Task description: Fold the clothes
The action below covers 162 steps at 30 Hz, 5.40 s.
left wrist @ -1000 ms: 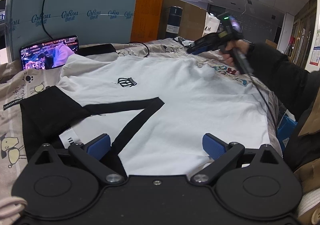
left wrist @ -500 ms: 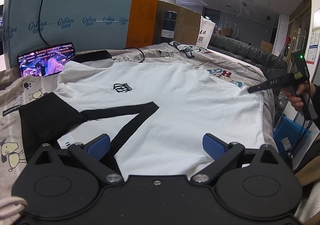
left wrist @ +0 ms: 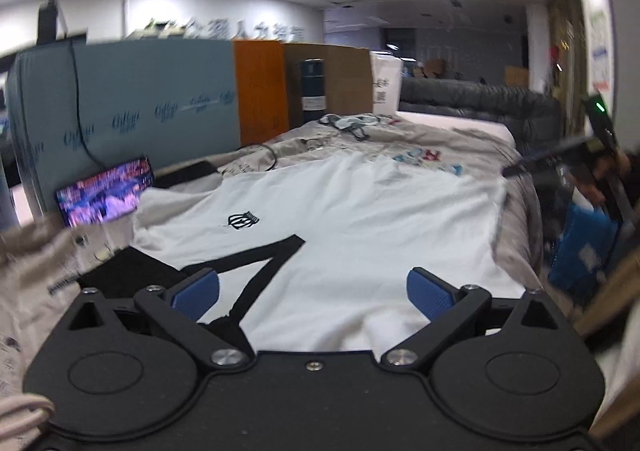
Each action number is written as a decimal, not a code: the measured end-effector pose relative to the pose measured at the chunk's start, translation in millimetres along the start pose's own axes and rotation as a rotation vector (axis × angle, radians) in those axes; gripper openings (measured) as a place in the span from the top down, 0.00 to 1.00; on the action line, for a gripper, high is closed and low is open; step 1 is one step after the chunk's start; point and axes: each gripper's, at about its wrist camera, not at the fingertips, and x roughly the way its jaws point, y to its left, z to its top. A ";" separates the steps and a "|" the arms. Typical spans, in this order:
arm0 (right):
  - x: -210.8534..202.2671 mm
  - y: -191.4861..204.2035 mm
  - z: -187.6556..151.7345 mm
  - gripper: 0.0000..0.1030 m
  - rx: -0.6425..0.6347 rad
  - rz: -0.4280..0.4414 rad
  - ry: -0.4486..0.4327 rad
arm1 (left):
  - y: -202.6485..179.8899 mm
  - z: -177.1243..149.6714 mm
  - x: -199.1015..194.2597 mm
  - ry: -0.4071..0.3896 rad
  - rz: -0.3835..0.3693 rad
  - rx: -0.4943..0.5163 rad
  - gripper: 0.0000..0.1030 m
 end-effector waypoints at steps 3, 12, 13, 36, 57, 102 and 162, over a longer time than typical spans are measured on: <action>0.8 13.1 -2.7 0.20 -0.113 0.053 -0.018 | -20.9 -11.2 -29.7 0.015 -0.023 0.146 0.00; -3.2 40.0 -12.0 0.19 -0.303 0.157 -0.044 | -99.8 -37.5 -25.3 0.038 -0.119 0.445 0.00; -3.1 42.5 -13.6 0.19 -0.314 0.164 -0.044 | -107.0 -40.9 -20.6 0.037 -0.105 0.477 0.00; 9.0 76.6 -23.2 0.18 -0.539 0.329 -0.080 | -95.4 -32.5 -5.8 -0.140 -0.059 0.131 0.92; 10.0 43.7 -15.6 0.97 -0.544 0.366 0.034 | -76.2 -42.6 -16.9 -0.123 -0.332 -0.277 0.93; 56.4 35.5 26.6 0.97 -0.473 0.458 0.003 | -52.6 -20.0 6.9 -0.006 -0.153 -0.092 0.67; 132.9 -5.3 46.1 0.29 0.190 0.249 0.066 | 28.5 -4.5 48.3 0.131 0.140 -0.419 0.39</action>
